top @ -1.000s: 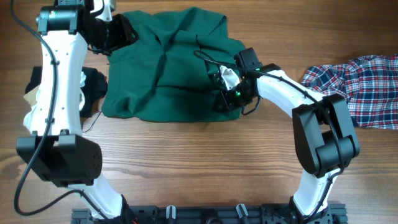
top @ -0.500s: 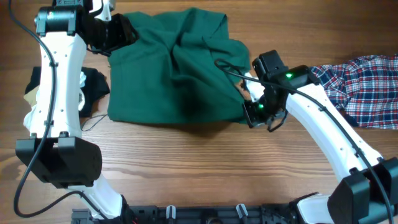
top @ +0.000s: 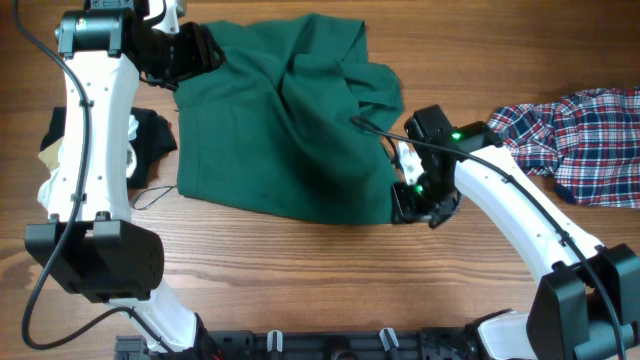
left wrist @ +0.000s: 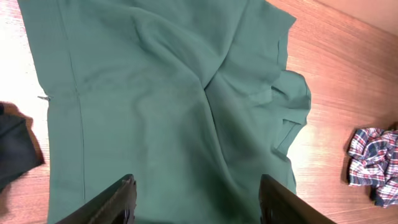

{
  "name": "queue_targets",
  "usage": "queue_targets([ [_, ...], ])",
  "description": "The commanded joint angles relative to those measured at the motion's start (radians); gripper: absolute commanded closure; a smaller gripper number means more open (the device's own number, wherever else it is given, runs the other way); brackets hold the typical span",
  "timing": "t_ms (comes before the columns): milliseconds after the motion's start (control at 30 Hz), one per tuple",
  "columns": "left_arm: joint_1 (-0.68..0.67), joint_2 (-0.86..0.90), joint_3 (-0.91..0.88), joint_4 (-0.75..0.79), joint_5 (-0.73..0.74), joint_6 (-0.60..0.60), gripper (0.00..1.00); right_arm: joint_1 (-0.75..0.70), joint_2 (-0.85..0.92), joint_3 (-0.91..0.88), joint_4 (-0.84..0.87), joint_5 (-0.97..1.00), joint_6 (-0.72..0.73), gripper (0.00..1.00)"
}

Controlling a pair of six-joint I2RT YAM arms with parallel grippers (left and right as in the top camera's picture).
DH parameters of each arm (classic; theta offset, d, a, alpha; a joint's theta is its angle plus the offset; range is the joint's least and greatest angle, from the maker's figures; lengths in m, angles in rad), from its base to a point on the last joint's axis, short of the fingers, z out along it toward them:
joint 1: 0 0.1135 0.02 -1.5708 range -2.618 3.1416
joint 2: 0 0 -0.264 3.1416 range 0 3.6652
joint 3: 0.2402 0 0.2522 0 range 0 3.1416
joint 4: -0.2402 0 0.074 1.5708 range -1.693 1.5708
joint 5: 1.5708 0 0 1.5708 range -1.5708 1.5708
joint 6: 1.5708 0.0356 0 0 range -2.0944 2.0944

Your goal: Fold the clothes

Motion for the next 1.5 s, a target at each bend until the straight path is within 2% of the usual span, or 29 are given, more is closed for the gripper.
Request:
queue_targets([
  [0, -0.003, -0.019, 0.011, -0.002, -0.006, 0.027, 0.36, 0.003, -0.006, 0.003, 0.206, -0.085, 0.019, 0.31],
  [100, -0.003, -0.019, 0.011, -0.023, -0.006, 0.027, 0.36, 0.003, 0.003, 0.003, 0.331, -0.032, 0.021, 0.30],
  [233, -0.003, -0.019, 0.011, -0.048, -0.006, 0.027, 0.36, 0.003, 0.103, 0.003, 0.327, 0.031, 0.022, 0.29],
  [300, -0.003, -0.019, 0.011, -0.040, -0.006, 0.027, 0.36, 0.003, 0.191, 0.003, 0.346, 0.030, 0.042, 0.50],
  [333, -0.003, -0.019, 0.011, -0.037, -0.006, 0.027, 0.36, 0.003, 0.233, 0.003, 0.354, 0.030, 0.065, 0.74],
  [367, -0.003, -0.019, 0.011, -0.037, -0.006, 0.027, 0.36, 0.003, 0.270, 0.003, 0.357, 0.030, 0.086, 0.83],
  [433, -0.003, -0.019, 0.011, -0.038, -0.006, 0.027, 0.36, 0.003, 0.330, 0.003, 0.355, 0.029, 0.116, 0.94],
  [567, -0.003, -0.019, 0.011, -0.039, -0.006, 0.027, 0.33, -0.003, 0.356, -0.001, 0.217, 0.050, 0.266, 0.96],
  [633, -0.003, -0.019, 0.011, -0.038, -0.006, 0.027, 0.33, -0.005, 0.351, -0.017, 0.126, 0.043, 0.352, 0.96],
  [733, -0.003, -0.019, 0.011, -0.037, -0.006, 0.027, 0.32, -0.005, 0.317, -0.082, 0.095, 0.011, 0.383, 0.95],
  [833, -0.003, -0.019, 0.011, -0.037, -0.006, 0.027, 0.31, -0.003, 0.183, -0.186, 0.200, -0.064, 0.378, 0.96],
  [933, -0.003, -0.019, 0.011, -0.047, -0.005, 0.027, 0.31, -0.003, -0.004, -0.183, 0.319, -0.085, 0.233, 0.96],
  [1000, -0.005, -0.019, 0.011, -0.095, -0.005, 0.027, 0.36, -0.003, -0.115, -0.183, 0.390, -0.090, 0.204, 0.95],
  [1067, -0.016, -0.019, 0.011, -0.153, -0.005, 0.027, 0.39, -0.003, -0.158, -0.183, 0.440, -0.082, 0.204, 0.85],
  [1167, -0.054, -0.019, 0.011, -0.196, -0.005, 0.027, 0.40, -0.003, -0.124, -0.183, 0.472, -0.055, 0.195, 0.53],
  [1200, -0.077, -0.019, 0.011, -0.210, -0.005, 0.027, 0.40, -0.003, -0.092, -0.183, 0.489, -0.036, 0.170, 0.47],
  [1300, -0.137, -0.021, 0.011, -0.233, -0.010, 0.026, 0.44, -0.022, 0.006, -0.183, 0.537, -0.026, 0.149, 0.39],
  [1367, -0.166, -0.040, 0.011, -0.225, -0.060, -0.004, 0.44, -0.047, 0.074, -0.183, 0.565, -0.026, 0.147, 0.39],
  [1467, -0.167, -0.097, 0.011, -0.214, -0.112, -0.036, 0.43, -0.080, 0.113, -0.183, 0.597, -0.026, 0.122, 0.33],
])
